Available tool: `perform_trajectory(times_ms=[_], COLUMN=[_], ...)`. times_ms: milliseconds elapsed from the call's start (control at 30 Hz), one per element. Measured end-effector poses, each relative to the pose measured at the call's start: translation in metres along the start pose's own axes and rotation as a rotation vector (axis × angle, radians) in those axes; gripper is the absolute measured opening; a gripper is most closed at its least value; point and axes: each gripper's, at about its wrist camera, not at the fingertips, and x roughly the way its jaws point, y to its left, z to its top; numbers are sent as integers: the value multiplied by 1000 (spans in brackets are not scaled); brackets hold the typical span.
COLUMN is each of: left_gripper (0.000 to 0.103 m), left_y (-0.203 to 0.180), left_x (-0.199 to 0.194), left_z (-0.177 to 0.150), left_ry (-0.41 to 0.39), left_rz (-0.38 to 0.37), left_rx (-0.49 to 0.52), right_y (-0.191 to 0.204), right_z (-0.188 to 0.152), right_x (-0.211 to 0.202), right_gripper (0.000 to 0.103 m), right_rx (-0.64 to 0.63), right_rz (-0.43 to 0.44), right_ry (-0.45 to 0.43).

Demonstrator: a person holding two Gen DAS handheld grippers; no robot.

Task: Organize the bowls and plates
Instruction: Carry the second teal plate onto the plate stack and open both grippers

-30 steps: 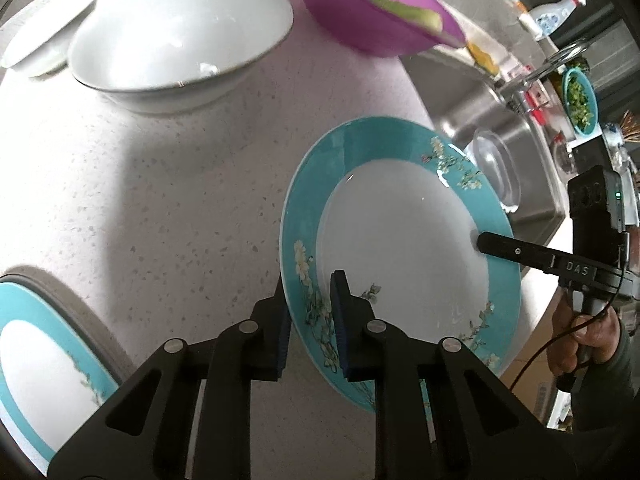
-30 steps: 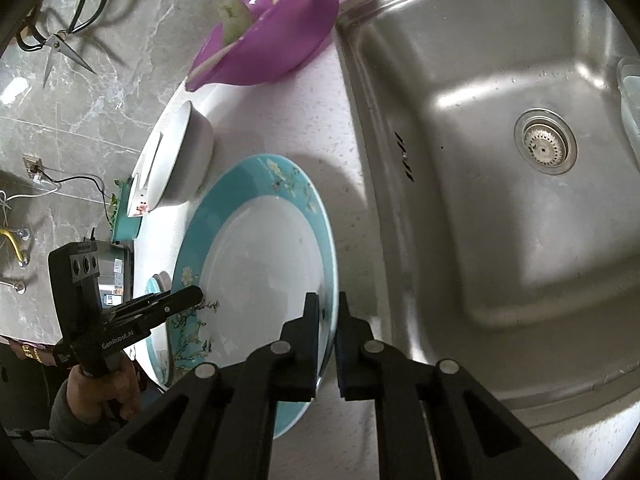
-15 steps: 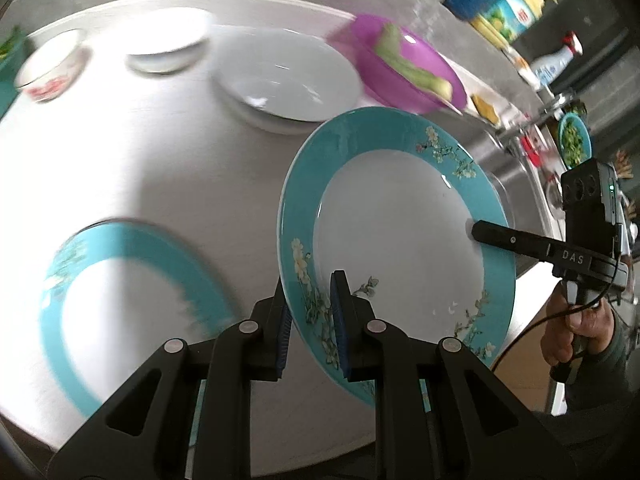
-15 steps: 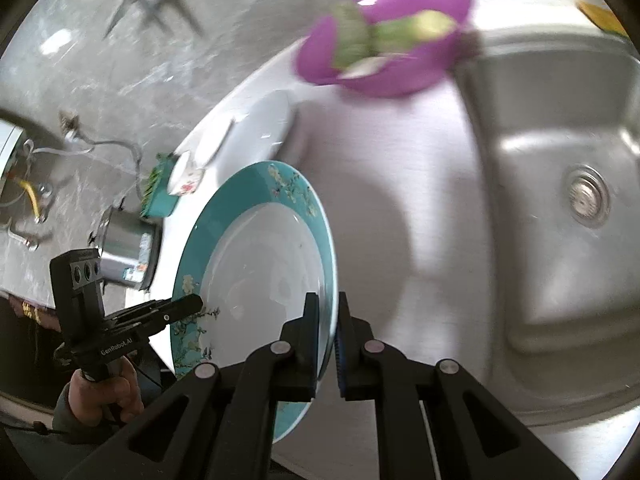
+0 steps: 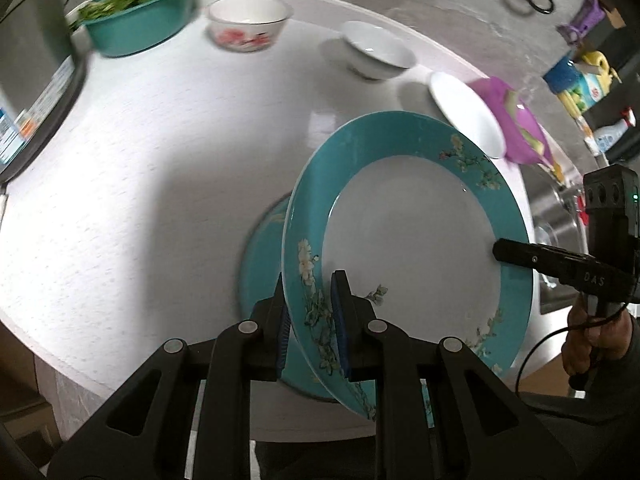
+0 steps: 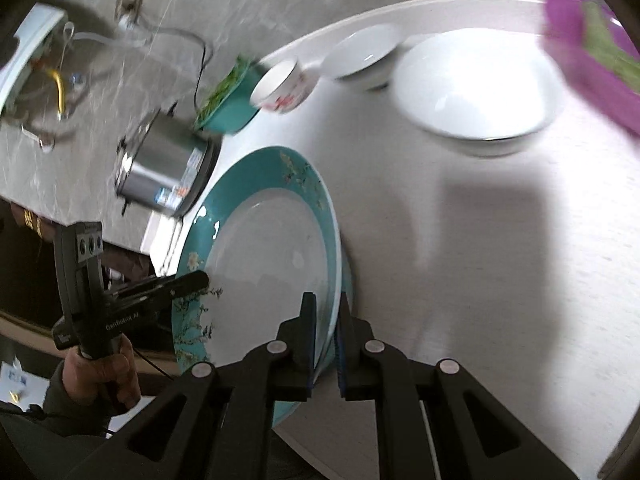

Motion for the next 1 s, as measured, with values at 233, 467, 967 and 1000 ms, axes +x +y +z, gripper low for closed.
perform_trajectory(times_ms=[233, 467, 967, 1000], left_gripper=[18, 19, 22, 22], left_y=[25, 26, 15, 12], left_x=[14, 33, 62, 63], left_z=[-8, -13, -14, -14], left_ry=[17, 27, 23, 23], left_rz=[10, 3, 45, 55], left_rx=[-2, 15, 59, 72], right_y=[12, 15, 34, 35], right_z=[-7, -9, -23, -24], right_x=[28, 36, 52, 53], right_gripper=[12, 12, 19, 19], right_rx=[-31, -64, -257, -271], right_rz=[-35, -105, -293, -310], right_ry=[47, 46, 21, 22])
